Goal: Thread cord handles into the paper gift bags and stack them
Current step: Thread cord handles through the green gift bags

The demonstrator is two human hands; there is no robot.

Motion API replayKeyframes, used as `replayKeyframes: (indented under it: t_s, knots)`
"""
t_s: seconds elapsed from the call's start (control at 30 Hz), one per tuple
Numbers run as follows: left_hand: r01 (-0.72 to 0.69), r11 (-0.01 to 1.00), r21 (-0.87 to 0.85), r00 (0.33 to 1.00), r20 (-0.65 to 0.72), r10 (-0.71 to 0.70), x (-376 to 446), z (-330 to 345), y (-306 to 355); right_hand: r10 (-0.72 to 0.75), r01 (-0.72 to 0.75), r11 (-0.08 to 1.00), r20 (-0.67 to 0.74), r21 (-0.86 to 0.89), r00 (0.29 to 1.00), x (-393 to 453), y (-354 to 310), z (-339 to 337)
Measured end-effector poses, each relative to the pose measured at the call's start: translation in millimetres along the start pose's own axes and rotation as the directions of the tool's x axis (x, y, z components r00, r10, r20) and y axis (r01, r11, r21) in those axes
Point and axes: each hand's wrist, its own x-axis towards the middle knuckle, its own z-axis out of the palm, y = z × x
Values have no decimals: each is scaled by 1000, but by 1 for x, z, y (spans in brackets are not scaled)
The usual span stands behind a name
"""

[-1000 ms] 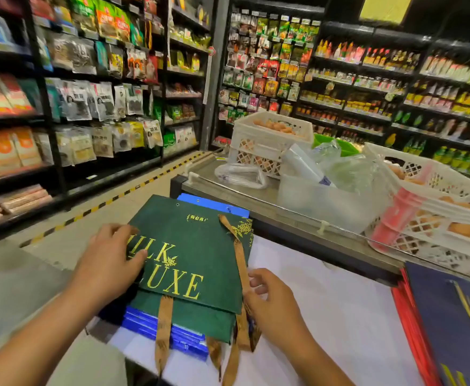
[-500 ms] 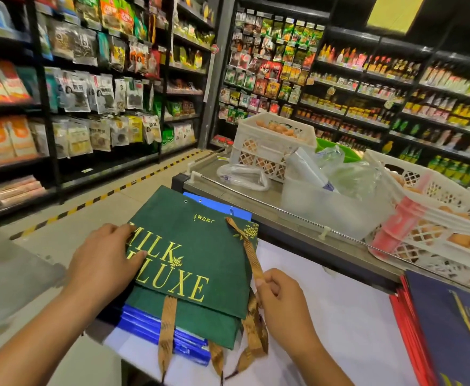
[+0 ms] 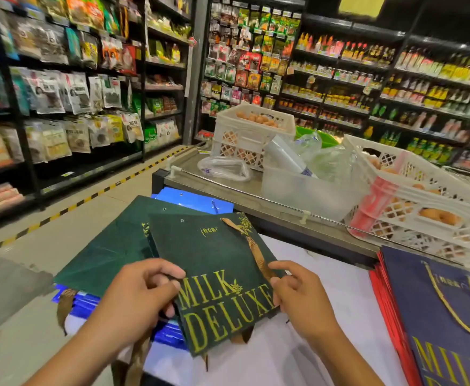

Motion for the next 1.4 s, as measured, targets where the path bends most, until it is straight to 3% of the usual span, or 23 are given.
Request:
replayKeyframes:
  t_s: [0.13, 0.2, 0.27, 0.33, 0.4, 0.43, 0.47, 0.53, 0.63, 0.8, 0.9, 1.13, 1.27, 1.33, 1.4]
  knots:
    - [60, 985, -162, 987, 160, -33, -34, 54, -7, 50, -58, 990, 67, 127, 996, -13, 10, -14]
    - [145, 976, -164, 963, 251, -100, -52, 81, -15, 90, -114, 962, 105, 249, 990, -19, 13, -18]
    - [255, 952, -167, 898, 406, -170, -69, 106, -14, 114, -159, 923, 146, 349, 983, -24, 17, -22]
    - [203, 965, -164, 804, 591, -69, -88, 124, -24, 113, -178, 892, 177, 415, 978, -30, 22, -23]
    - [159, 979, -129, 788, 614, -47, -96, 142, -38, 98, -171, 874, 179, 455, 979, -37, 27, -25]
    - [222, 954, -203, 736, 676, -28, -98, 144, -34, 88, -160, 870, 171, 467, 981, -41, 29, -26]
    - [228, 953, -201, 785, 617, -57, -96, 147, -27, 73, -145, 868, 166, 475, 983, -45, 31, -26]
    - [131, 991, -12, 862, 495, -108, -81, 151, -21, 29, -100, 883, 158, 459, 987, -53, 35, -27]
    - [101, 994, -47, 934, 348, -79, -71, 150, -19, -45, 2, 934, 112, 356, 993, -60, 36, -27]
    - [74, 994, -84, 937, 347, -40, -65, 156, -13, -72, 37, 938, 90, 345, 993, -70, 31, -25]
    - [-18, 999, -42, 919, 393, 33, -65, 152, -12, -67, 43, 945, 63, 324, 996, -76, 28, -30]
    - [24, 995, -94, 890, 456, 21, -65, 126, -29, 79, -16, 937, -166, 350, 983, -77, 50, -53]
    - [-1, 999, -33, 910, 414, 15, -64, 115, -33, 55, -22, 991, -247, 133, 968, -83, 66, -51]
    - [-59, 997, 57, 917, 398, 32, -62, 114, -32, -50, 28, 997, -314, -73, 948, -89, 65, -40]
    - [-128, 977, 168, 925, 375, 57, -60, 115, -31, -188, 132, 969, -279, -207, 942, -99, 57, -28]
